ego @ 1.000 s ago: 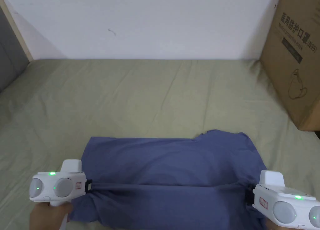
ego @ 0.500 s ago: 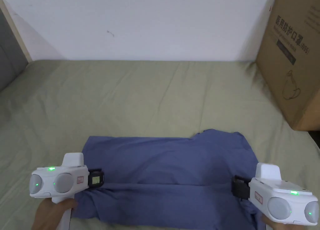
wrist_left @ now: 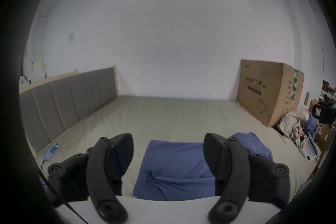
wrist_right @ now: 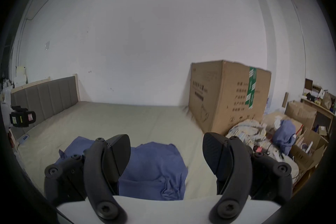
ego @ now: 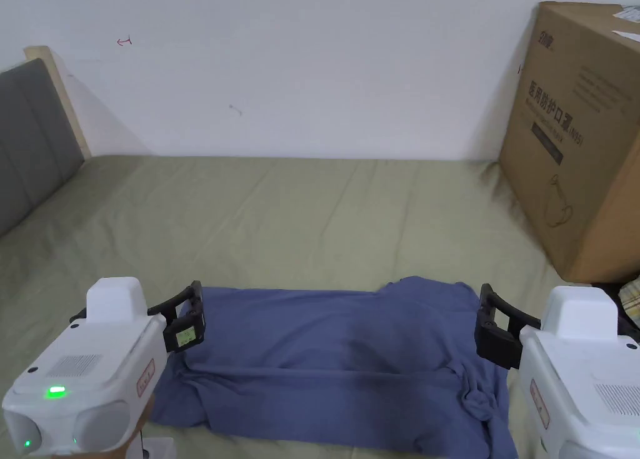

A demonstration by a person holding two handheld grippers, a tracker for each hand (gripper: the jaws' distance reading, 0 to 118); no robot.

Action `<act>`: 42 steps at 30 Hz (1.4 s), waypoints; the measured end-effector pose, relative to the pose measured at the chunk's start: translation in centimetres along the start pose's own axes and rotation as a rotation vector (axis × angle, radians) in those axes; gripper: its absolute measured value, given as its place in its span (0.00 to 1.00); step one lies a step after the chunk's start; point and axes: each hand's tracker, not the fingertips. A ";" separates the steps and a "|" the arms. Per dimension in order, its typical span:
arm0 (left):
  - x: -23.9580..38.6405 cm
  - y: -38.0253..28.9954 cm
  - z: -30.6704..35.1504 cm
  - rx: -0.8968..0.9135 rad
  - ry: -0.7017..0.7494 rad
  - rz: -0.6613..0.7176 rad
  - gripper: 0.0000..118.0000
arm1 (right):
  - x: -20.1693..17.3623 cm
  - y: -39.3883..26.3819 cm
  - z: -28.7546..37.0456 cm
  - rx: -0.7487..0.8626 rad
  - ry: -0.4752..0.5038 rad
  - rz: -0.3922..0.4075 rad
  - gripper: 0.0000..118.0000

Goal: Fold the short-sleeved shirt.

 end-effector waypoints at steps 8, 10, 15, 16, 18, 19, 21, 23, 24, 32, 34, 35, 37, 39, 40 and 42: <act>-0.8 -1.1 2.6 0.045 -0.046 0.064 0.00 | -0.2 -0.6 1.6 0.060 -0.002 0.008 0.00; -1.1 -1.4 2.1 0.038 -0.039 0.062 0.00 | -0.1 -0.6 1.5 0.051 0.014 0.008 0.00; -2.3 -1.8 -0.1 -0.056 -0.053 0.027 0.00 | -0.9 -0.3 1.7 0.048 0.023 0.009 0.00; -2.8 -2.0 -0.9 -0.096 -0.062 0.030 0.00 | -1.0 -0.4 1.5 0.039 0.028 0.004 0.00; -3.2 -2.2 -2.8 -0.213 -0.098 0.047 0.00 | -1.3 -0.6 1.1 0.032 0.071 -0.027 0.00; -3.8 -2.8 -4.0 -0.230 -0.092 0.065 0.00 | -1.1 -0.6 0.3 0.025 0.066 -0.026 0.00; -4.5 -3.9 -6.0 -0.301 -0.067 0.078 0.00 | -1.2 -1.0 -0.4 0.012 0.066 -0.028 0.00; -5.6 -5.4 -8.6 -0.392 -0.051 0.080 0.00 | -0.8 -1.4 -1.5 -0.044 -0.002 -0.044 0.00; -6.1 -6.2 -9.8 -0.429 -0.045 0.082 0.00 | -0.8 -1.7 -1.9 -0.052 -0.004 -0.044 0.00; -8.1 -13.3 -17.2 -0.729 0.070 0.050 0.71 | -0.9 -3.5 -5.0 -0.109 -0.003 -0.018 0.00; -7.7 -13.6 -17.4 -0.790 0.108 0.025 0.74 | -0.8 -4.1 -5.7 -0.137 -0.008 -0.022 0.00; -7.7 -14.1 -17.8 -0.818 0.091 0.015 0.74 | -0.5 -4.5 -6.3 -0.150 -0.011 -0.023 0.00; -7.9 -15.2 -18.3 -0.837 0.078 0.028 0.73 | -0.4 -5.2 -6.9 -0.174 -0.015 -0.024 0.00; -7.8 -15.9 -18.8 -0.872 0.083 0.065 0.65 | -0.2 -5.7 -7.5 -0.192 -0.016 -0.024 0.00; -7.7 -16.2 -19.0 -0.884 0.079 0.079 0.58 | 0.0 -6.0 -7.8 -0.203 -0.019 -0.025 0.00; -7.6 -16.9 -18.9 -0.891 0.042 0.092 0.52 | 0.3 -6.7 -8.2 -0.227 -0.022 -0.034 0.00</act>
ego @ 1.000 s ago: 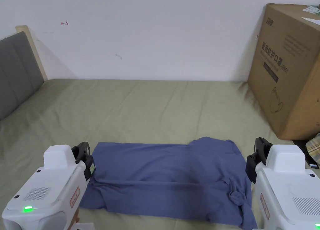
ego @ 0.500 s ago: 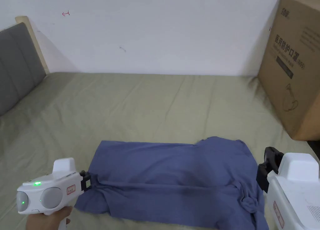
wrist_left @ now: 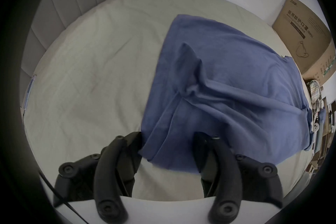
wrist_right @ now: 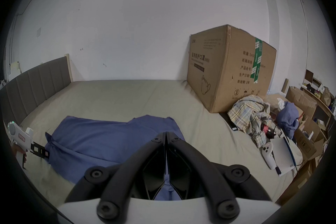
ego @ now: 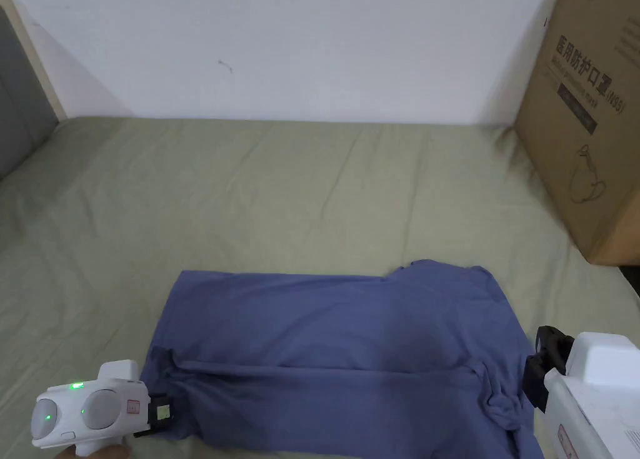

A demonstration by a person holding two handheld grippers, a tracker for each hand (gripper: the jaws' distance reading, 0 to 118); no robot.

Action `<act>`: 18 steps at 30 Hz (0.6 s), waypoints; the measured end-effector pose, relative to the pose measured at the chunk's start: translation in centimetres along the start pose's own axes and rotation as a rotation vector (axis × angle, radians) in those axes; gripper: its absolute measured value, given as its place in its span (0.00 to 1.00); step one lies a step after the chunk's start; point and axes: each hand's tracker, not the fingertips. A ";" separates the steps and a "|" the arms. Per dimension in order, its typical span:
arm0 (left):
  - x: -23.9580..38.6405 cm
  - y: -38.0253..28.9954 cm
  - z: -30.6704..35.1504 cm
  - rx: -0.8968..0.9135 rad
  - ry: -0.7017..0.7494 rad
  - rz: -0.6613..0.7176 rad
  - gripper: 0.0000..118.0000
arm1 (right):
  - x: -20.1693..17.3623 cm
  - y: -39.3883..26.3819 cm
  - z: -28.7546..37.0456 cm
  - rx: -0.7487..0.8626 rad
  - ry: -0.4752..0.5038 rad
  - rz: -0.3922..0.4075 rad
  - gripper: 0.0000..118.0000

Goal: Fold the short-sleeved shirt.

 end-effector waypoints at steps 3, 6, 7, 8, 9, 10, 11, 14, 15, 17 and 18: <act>0.8 -0.2 1.0 0.023 0.020 -0.043 0.28 | 1.1 -1.1 -1.0 -0.054 -0.011 -0.029 0.00; 1.5 -0.5 1.8 0.040 0.009 -0.085 0.04 | 2.6 -3.0 -2.8 -0.185 -0.016 -0.083 0.02; 1.2 -0.6 2.0 0.057 0.010 -0.110 0.04 | 2.9 -3.9 -3.5 -0.241 -0.033 -0.094 0.09; 1.1 -0.6 2.5 0.075 0.011 -0.113 0.04 | 3.3 -4.9 -4.3 -0.288 -0.045 -0.093 0.22; 1.0 -0.7 3.1 0.097 -0.001 -0.106 0.04 | 3.7 -6.0 -5.1 -0.348 -0.031 -0.087 0.39; 1.0 -0.7 3.7 0.112 -0.009 -0.101 0.04 | 3.9 -7.0 -5.8 -0.403 -0.027 -0.085 0.64; 0.7 -0.5 3.9 0.120 -0.014 -0.100 0.04 | 4.1 -8.1 -6.3 -0.454 -0.025 -0.085 0.76; 0.7 -0.3 5.1 0.143 -0.027 -0.113 0.04 | 4.7 -10.7 -7.4 -0.535 -0.109 -0.073 0.78; 0.7 -0.1 5.7 0.145 -0.029 -0.116 0.04 | 4.5 -11.5 -7.8 -0.559 -0.092 -0.075 0.77; 0.8 -0.1 6.1 0.149 -0.034 -0.119 0.03 | 4.0 -12.4 -8.6 -0.498 0.049 -0.084 0.71; 0.9 -0.1 6.2 0.146 -0.032 -0.120 0.03 | 3.9 -12.9 -8.8 -0.505 0.056 -0.088 0.64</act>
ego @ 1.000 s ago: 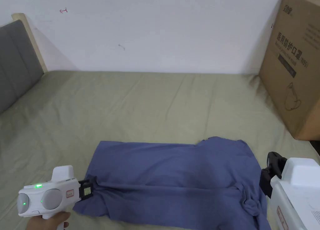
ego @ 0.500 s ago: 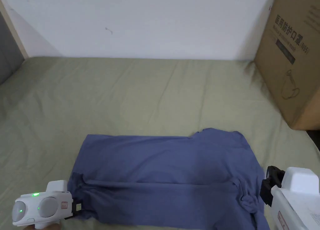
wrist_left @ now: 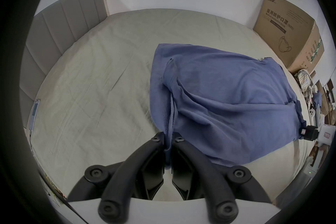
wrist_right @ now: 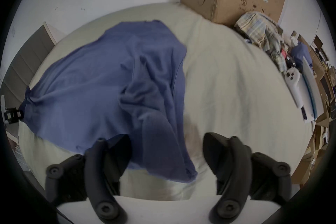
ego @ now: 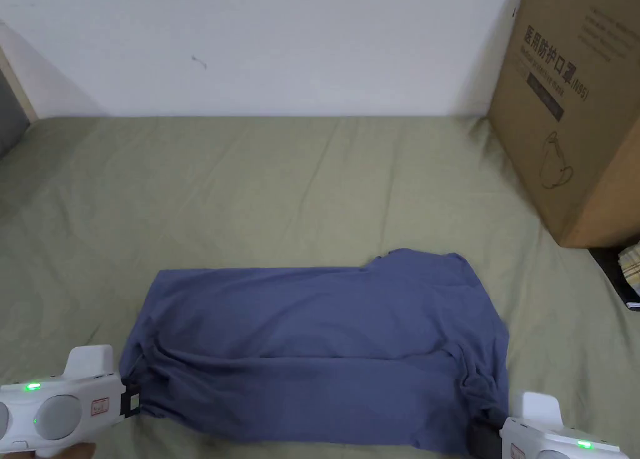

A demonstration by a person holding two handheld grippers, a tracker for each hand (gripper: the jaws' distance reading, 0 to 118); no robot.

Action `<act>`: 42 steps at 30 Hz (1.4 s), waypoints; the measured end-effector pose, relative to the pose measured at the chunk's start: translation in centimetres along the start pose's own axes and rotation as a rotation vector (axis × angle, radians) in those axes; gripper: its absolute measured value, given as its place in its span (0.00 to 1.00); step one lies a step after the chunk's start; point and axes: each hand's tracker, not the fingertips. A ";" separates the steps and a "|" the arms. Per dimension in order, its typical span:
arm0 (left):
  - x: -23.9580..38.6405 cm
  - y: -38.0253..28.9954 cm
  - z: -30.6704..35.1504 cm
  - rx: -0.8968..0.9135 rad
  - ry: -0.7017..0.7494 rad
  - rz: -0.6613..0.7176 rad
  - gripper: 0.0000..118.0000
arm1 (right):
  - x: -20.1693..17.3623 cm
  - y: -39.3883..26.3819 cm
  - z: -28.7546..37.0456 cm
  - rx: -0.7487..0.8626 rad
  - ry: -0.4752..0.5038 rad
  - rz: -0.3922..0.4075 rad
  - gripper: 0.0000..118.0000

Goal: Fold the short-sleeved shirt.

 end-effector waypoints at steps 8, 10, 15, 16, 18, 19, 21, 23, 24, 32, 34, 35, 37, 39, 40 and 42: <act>-0.4 -0.7 1.6 -0.005 -0.012 0.048 0.03 | 1.4 -0.5 1.8 -0.047 0.050 0.001 0.09; -1.1 -1.0 2.0 -0.007 -0.024 0.073 0.03 | 2.1 -0.5 3.3 0.015 0.089 -0.041 0.09; -3.1 -2.9 3.6 -0.009 -0.040 0.108 0.03 | 3.4 -1.8 7.8 0.014 0.117 -0.063 0.09; -3.2 -3.7 4.1 -0.006 -0.048 0.112 0.03 | 3.5 -2.3 8.3 0.012 0.126 -0.071 0.09; -3.2 -5.7 5.3 -0.014 -0.055 0.108 0.03 | 3.4 -3.8 9.1 0.008 0.148 -0.088 0.09; -3.2 -6.8 5.6 -0.019 -0.053 0.103 0.03 | 3.5 -4.5 9.5 -0.012 0.116 -0.091 0.09; -3.4 -8.6 5.2 -0.047 -0.036 0.087 0.03 | 3.4 -5.9 9.4 -0.038 0.103 -0.091 0.09; -3.7 -10.1 4.6 -0.077 -0.028 0.093 0.03 | 3.3 -7.4 8.6 -0.180 0.073 -0.228 0.09; -3.9 -10.7 4.3 -0.088 -0.026 0.099 0.03 | 3.2 -8.0 8.1 -0.200 0.060 -0.226 0.09; -4.0 -11.3 1.0 -0.141 0.021 0.128 0.05 | 1.9 -9.0 6.4 -0.211 0.027 -0.204 0.10; -3.6 -11.1 1.2 -0.146 0.029 0.122 0.24 | 1.5 -8.5 7.3 -0.172 0.026 -0.178 0.21; -3.6 -10.8 1.7 -0.143 0.033 0.126 0.39 | 0.9 -7.9 8.6 -0.160 0.010 -0.158 0.33; -2.5 -9.8 4.6 -0.094 0.028 0.152 0.67 | -0.1 -6.8 10.6 -0.088 -0.029 -0.080 0.64; -1.7 -8.6 7.6 0.005 -0.015 0.182 0.70 | 0.1 -4.6 12.6 0.035 -0.011 -0.039 0.68; -1.3 -7.8 9.1 0.065 -0.044 0.175 0.70 | -0.3 -3.4 14.1 0.089 0.001 -0.027 0.68; -0.3 -6.4 11.5 0.172 -0.067 0.165 0.70 | -1.4 -0.9 17.1 0.221 0.015 0.014 0.68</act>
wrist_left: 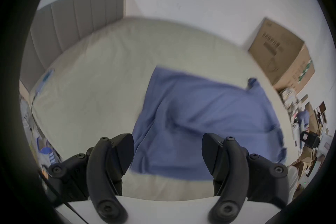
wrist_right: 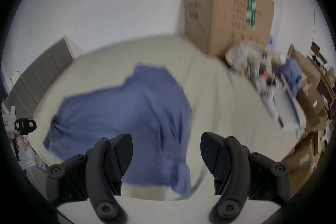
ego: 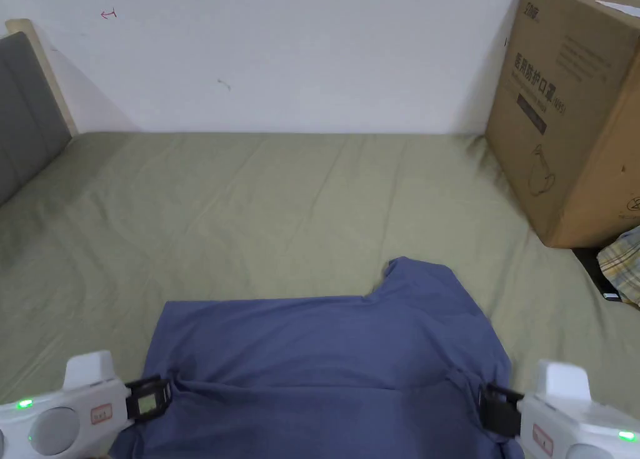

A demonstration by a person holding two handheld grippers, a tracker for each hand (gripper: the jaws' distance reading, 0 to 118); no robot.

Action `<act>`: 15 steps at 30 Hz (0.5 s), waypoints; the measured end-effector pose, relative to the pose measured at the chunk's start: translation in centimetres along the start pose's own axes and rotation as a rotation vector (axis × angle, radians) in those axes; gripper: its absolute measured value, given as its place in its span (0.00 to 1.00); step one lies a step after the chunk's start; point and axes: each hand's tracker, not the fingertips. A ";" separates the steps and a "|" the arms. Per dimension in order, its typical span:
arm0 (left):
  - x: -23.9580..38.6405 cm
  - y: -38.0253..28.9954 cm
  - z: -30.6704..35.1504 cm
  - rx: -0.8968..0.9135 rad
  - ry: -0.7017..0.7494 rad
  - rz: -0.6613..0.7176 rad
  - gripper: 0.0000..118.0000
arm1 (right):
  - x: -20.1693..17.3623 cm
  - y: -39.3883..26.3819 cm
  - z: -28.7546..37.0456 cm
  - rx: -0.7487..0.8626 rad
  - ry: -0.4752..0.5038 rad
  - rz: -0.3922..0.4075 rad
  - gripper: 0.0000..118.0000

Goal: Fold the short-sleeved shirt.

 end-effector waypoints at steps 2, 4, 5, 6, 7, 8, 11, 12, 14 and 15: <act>1.7 1.8 2.5 0.120 -0.019 -0.042 0.70 | -0.9 2.8 2.2 0.124 -0.003 0.023 0.68; 3.6 3.1 4.9 0.241 -0.025 -0.088 0.70 | -2.0 5.1 4.4 0.250 -0.002 0.041 0.68; 4.3 3.7 5.8 0.283 -0.024 -0.107 0.70 | -2.4 5.9 5.1 0.292 -0.002 0.043 0.68; 5.1 4.3 6.7 0.337 -0.018 -0.122 0.70 | -2.9 6.7 5.9 0.341 -0.003 0.042 0.68; 6.0 4.6 7.6 0.383 -0.015 -0.130 0.70 | -3.3 7.3 6.6 0.373 -0.004 0.039 0.68; 6.6 4.9 8.2 0.417 -0.011 -0.138 0.70 | -3.7 7.7 7.1 0.410 0.005 0.047 0.68; 7.8 5.3 8.6 0.521 0.000 -0.163 0.70 | -4.9 8.5 8.3 0.500 0.003 0.062 0.67; 8.2 5.1 8.5 0.555 0.004 -0.175 0.70 | -5.2 8.6 8.5 0.516 0.003 0.074 0.67; 9.0 4.9 8.6 0.589 0.028 -0.183 0.67 | -5.8 8.4 8.6 0.541 0.000 0.087 0.59; 9.6 4.7 8.9 0.601 0.030 -0.186 0.61 | -6.0 8.4 8.7 0.548 -0.006 0.088 0.52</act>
